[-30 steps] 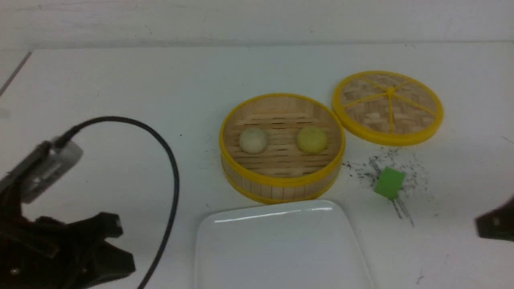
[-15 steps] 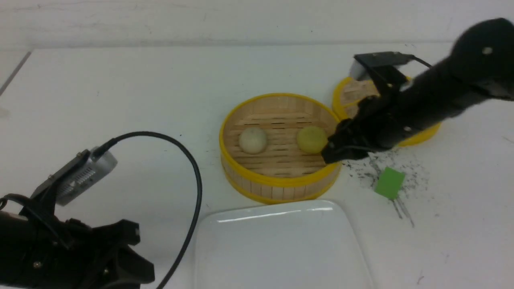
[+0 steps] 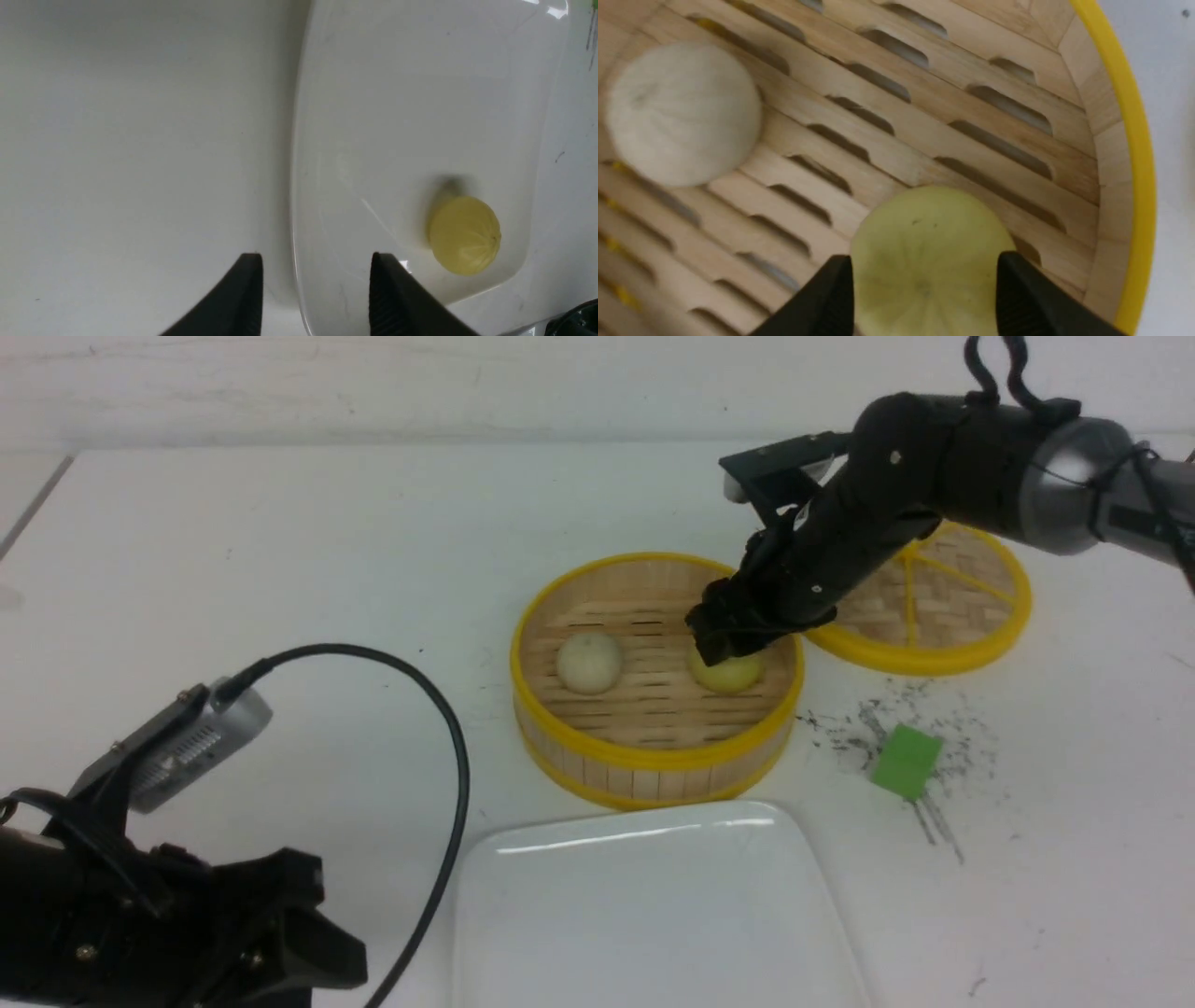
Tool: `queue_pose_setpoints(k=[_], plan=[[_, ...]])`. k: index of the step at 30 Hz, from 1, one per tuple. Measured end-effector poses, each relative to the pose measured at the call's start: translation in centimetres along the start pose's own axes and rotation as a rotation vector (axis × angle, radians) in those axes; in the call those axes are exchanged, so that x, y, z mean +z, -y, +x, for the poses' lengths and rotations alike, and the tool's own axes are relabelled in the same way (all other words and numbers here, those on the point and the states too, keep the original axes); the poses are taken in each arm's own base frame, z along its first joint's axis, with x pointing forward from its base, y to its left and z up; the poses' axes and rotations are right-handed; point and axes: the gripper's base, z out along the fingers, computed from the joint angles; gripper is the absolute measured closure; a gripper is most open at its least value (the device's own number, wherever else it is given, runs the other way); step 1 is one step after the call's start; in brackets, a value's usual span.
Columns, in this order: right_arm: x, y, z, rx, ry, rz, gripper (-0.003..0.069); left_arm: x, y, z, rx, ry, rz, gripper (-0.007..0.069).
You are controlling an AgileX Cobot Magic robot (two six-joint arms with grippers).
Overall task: Put the steamed buns into the plate on the white tablecloth.
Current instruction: 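Reach toward a bun in the bamboo steamer with the right gripper, then move the steamed bun from the bamboo steamer onto the white plate with the right gripper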
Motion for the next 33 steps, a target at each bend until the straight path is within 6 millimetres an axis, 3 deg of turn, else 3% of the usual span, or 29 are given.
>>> queue_pose_setpoints(k=[5, 11, 12, 13, 15, 17, 20, 21, 22, 23, 24, 26, 27, 30, 33], plan=[[1.9, 0.5, 0.2, 0.009, 0.005, 0.011, 0.028, 0.0, -0.2, 0.0, 0.016, -0.002, -0.022, 0.0284], [1.9, 0.4, 0.3, 0.01, -0.003, 0.007, 0.0506, 0.0, -0.3, 0.0, 0.023, -0.004, -0.031, 0.0284], [1.9, 0.4, 0.3, 0.01, -0.004, 0.007, 0.0516, 0.0, -0.3, 0.0, 0.023, -0.004, -0.031, 0.0284], [1.5, 0.3, 0.2, 0.008, -0.006, 0.004, 0.0593, 0.0, -0.3, 0.0, 0.024, -0.004, -0.032, 0.0284], [0.9, 0.2, 0.1, 0.006, -0.011, 0.002, 0.0636, 0.0, -0.3, 0.0, 0.024, -0.004, -0.033, 0.0284], [-0.3, -0.1, 0.0, -0.001, -0.02, -0.005, 0.0647, 0.0, -0.3, 0.0, 0.026, -0.004, -0.035, 0.0286], [-4.5, -1.0, -0.3, -0.024, -0.043, -0.023, 0.0647, 0.0, -0.4, 0.0, 0.032, 0.004, -0.043, 0.0287], [-4.8, -1.1, -0.3, -0.026, -0.042, -0.024, 0.0647, 0.0, -0.4, -0.1, 0.032, 0.005, -0.044, 0.0287], [-6.2, -1.4, -0.4, -0.032, -0.039, -0.029, 0.0647, 0.0, -0.4, -0.1, 0.032, 0.008, -0.044, 0.0287], [-9.3, -2.1, -0.3, -0.045, -0.041, -0.043, 0.0645, 0.0, -0.4, -0.1, 0.032, 0.012, -0.044, 0.0287], [-9.7, -2.2, -0.3, -0.046, -0.043, -0.046, 0.0644, 0.0, -0.4, -0.1, 0.032, 0.012, -0.044, 0.0287], [-13.5, -3.5, 1.2, -0.032, -0.099, -0.106, 0.0644, 0.0, -0.4, -0.1, 0.033, 0.016, -0.047, 0.0287], [-14.0, -3.7, 1.4, -0.03, -0.107, -0.118, 0.0644, 0.0, -0.4, -0.1, 0.033, 0.016, -0.047, 0.0287], [-15.2, -5.7, 5.0, -0.005, -0.215, -0.21, 0.0644, 0.0, -0.5, -0.3, 0.036, 0.031, -0.052, 0.0287], [-13.4, -8.1, 8.6, -0.011, -0.273, -0.256, 0.0641, 0.0, -0.5, -0.4, 0.039, 0.04, -0.054, 0.0287]])
